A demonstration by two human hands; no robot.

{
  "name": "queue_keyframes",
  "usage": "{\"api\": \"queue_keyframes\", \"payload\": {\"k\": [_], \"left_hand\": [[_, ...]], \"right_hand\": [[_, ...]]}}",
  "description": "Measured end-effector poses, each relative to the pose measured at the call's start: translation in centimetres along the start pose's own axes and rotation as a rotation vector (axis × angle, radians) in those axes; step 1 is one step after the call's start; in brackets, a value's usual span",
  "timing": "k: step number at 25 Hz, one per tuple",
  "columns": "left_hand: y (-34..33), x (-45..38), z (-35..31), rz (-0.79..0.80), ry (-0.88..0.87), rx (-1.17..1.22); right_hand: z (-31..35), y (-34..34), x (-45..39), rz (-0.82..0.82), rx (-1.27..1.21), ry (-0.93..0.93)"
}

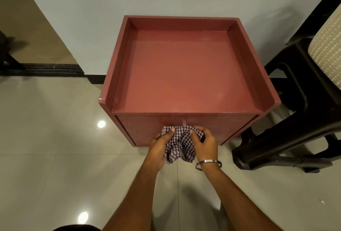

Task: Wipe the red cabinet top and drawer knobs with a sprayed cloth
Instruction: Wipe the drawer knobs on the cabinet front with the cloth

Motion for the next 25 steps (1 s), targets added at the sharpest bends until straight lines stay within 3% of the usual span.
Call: {"api": "queue_keyframes", "payload": {"k": [5, 10, 14, 20, 25], "left_hand": [[-0.3, -0.7, -0.4, -0.035, -0.040, -0.112], [-1.1, 0.6, -0.8, 0.177, -0.003, -0.154], [-1.8, 0.2, -0.5, 0.063, 0.019, -0.140], [-1.6, 0.1, 0.0, 0.087, 0.004, -0.056], [-1.6, -0.1, 0.3, -0.005, -0.029, -0.141]], "right_hand": [[-1.2, -0.4, -1.4, 0.074, 0.050, -0.057], [0.1, -0.1, -0.8, 0.033, -0.021, 0.024], [0.5, -0.4, -1.4, 0.021, 0.028, 0.015], [0.1, -0.2, -1.4, 0.144, 0.050, 0.062], [-0.7, -0.8, -1.6, 0.143, 0.109, -0.006]]}}
Point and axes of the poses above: each hand's wrist, its own x-axis away from the middle knuckle, its own y-axis out of the back of the hand, z = x × y, the point moved 4 cm from there along -x, towards the middle knuckle, and after that the axes turned 2 degrees about x, right-handed, at the moved point
